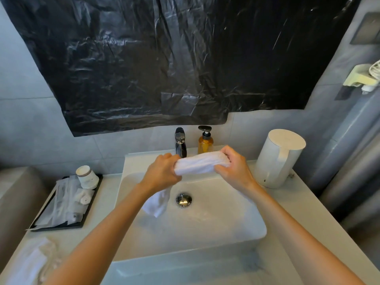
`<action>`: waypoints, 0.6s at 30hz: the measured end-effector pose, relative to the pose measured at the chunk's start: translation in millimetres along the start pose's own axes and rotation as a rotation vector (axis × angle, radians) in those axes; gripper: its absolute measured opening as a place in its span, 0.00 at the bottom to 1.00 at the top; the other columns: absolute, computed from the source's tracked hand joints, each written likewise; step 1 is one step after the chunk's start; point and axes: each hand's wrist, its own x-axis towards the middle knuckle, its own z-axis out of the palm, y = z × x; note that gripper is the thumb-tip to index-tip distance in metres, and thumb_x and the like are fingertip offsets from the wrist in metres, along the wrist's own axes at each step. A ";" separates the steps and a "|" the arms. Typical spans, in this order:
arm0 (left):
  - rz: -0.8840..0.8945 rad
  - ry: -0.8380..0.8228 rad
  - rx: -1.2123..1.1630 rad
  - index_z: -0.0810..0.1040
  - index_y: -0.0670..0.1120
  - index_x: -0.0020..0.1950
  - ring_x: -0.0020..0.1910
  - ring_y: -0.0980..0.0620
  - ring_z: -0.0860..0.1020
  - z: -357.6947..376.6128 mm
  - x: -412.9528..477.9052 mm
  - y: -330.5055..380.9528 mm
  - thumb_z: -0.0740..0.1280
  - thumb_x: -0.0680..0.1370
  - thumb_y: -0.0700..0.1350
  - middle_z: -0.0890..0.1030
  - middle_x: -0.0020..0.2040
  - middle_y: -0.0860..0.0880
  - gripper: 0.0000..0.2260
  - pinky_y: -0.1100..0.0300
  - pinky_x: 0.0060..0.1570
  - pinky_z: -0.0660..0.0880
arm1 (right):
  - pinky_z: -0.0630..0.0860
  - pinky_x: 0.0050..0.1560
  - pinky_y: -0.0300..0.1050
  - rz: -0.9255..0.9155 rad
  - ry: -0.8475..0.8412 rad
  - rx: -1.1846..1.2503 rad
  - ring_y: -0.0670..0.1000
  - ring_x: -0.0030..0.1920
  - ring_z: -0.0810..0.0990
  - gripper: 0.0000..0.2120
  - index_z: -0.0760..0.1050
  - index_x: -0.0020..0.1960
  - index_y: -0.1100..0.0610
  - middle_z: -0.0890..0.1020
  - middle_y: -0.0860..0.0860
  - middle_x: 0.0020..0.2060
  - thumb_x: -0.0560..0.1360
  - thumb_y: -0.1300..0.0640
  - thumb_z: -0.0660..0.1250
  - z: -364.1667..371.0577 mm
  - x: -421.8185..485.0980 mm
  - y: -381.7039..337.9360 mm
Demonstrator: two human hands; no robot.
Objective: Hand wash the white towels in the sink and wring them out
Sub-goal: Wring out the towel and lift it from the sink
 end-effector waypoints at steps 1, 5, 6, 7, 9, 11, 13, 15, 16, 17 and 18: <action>-0.055 -0.014 0.004 0.74 0.49 0.58 0.52 0.45 0.74 6.6 -3.1 -2.5 0.70 0.71 0.46 0.75 0.52 0.48 0.16 0.55 0.43 0.70 | 0.64 0.30 0.37 0.026 -0.001 -0.018 0.43 0.31 0.68 0.08 0.67 0.38 0.47 0.71 0.44 0.31 0.63 0.54 0.65 2.5 -4.0 7.8; -0.246 -0.043 -0.123 0.71 0.48 0.56 0.48 0.42 0.76 21.0 -7.5 -5.3 0.65 0.72 0.42 0.79 0.49 0.46 0.13 0.55 0.43 0.71 | 0.66 0.30 0.43 0.067 -0.086 -0.362 0.48 0.34 0.73 0.10 0.67 0.43 0.48 0.74 0.46 0.33 0.69 0.51 0.68 9.2 -11.8 37.2; -0.288 -0.034 -0.236 0.72 0.47 0.56 0.47 0.41 0.76 20.7 -7.4 -3.4 0.65 0.71 0.41 0.79 0.47 0.45 0.14 0.54 0.43 0.72 | 0.66 0.30 0.42 0.071 -0.112 -0.445 0.49 0.34 0.73 0.10 0.66 0.45 0.48 0.74 0.46 0.34 0.71 0.49 0.67 9.8 -13.7 39.9; -0.328 -0.020 -0.367 0.73 0.46 0.55 0.47 0.42 0.77 19.7 -6.6 -0.6 0.66 0.70 0.41 0.79 0.46 0.46 0.14 0.54 0.43 0.73 | 0.66 0.30 0.42 0.075 -0.137 -0.520 0.49 0.34 0.72 0.10 0.65 0.47 0.49 0.74 0.46 0.34 0.72 0.48 0.66 10.2 -15.7 43.0; -0.392 0.001 -0.603 0.74 0.46 0.54 0.45 0.45 0.77 15.8 -3.7 6.5 0.69 0.70 0.40 0.78 0.45 0.46 0.13 0.55 0.40 0.75 | 0.68 0.31 0.43 0.094 -0.209 -0.627 0.48 0.34 0.73 0.13 0.63 0.51 0.49 0.75 0.46 0.36 0.73 0.46 0.64 10.9 -20.4 45.3; -0.453 -0.044 -0.787 0.75 0.45 0.56 0.44 0.47 0.76 10.4 -1.0 14.2 0.69 0.72 0.36 0.77 0.47 0.46 0.14 0.58 0.36 0.75 | 0.72 0.38 0.44 0.164 -0.341 -0.528 0.48 0.41 0.76 0.20 0.62 0.58 0.46 0.77 0.47 0.45 0.71 0.46 0.66 12.3 -23.3 49.5; -0.491 -0.124 -0.966 0.74 0.44 0.59 0.44 0.47 0.77 6.4 -0.3 22.2 0.68 0.72 0.32 0.77 0.50 0.44 0.17 0.58 0.34 0.77 | 0.75 0.52 0.43 0.250 -0.481 -0.184 0.46 0.56 0.75 0.36 0.57 0.69 0.42 0.72 0.45 0.60 0.67 0.47 0.74 15.7 -23.3 50.6; -0.481 -0.206 -1.059 0.72 0.43 0.62 0.43 0.47 0.78 5.8 -2.0 31.4 0.67 0.73 0.30 0.77 0.51 0.42 0.19 0.57 0.35 0.79 | 0.72 0.62 0.42 0.276 -0.520 0.088 0.43 0.64 0.70 0.46 0.54 0.74 0.41 0.68 0.42 0.66 0.65 0.49 0.79 22.1 -21.8 50.8; -0.472 -0.235 -1.079 0.72 0.43 0.62 0.44 0.47 0.78 7.7 -2.8 35.8 0.66 0.73 0.29 0.77 0.51 0.42 0.19 0.55 0.37 0.80 | 0.73 0.62 0.41 0.280 -0.516 0.156 0.42 0.65 0.71 0.45 0.57 0.73 0.43 0.69 0.42 0.66 0.65 0.51 0.80 26.5 -21.6 49.9; -0.469 -0.251 -1.105 0.72 0.42 0.62 0.45 0.46 0.79 11.3 -3.5 39.9 0.66 0.73 0.29 0.77 0.51 0.41 0.19 0.52 0.41 0.80 | 0.74 0.61 0.42 0.293 -0.498 0.185 0.43 0.64 0.73 0.43 0.61 0.71 0.45 0.72 0.43 0.64 0.64 0.50 0.80 31.3 -21.9 48.5; -0.475 -0.255 -1.143 0.72 0.42 0.62 0.47 0.44 0.79 15.3 -4.4 43.2 0.66 0.73 0.29 0.78 0.53 0.39 0.19 0.50 0.45 0.80 | 0.76 0.59 0.43 0.305 -0.460 0.197 0.44 0.62 0.75 0.41 0.64 0.69 0.46 0.75 0.43 0.62 0.61 0.49 0.81 37.2 -22.7 48.3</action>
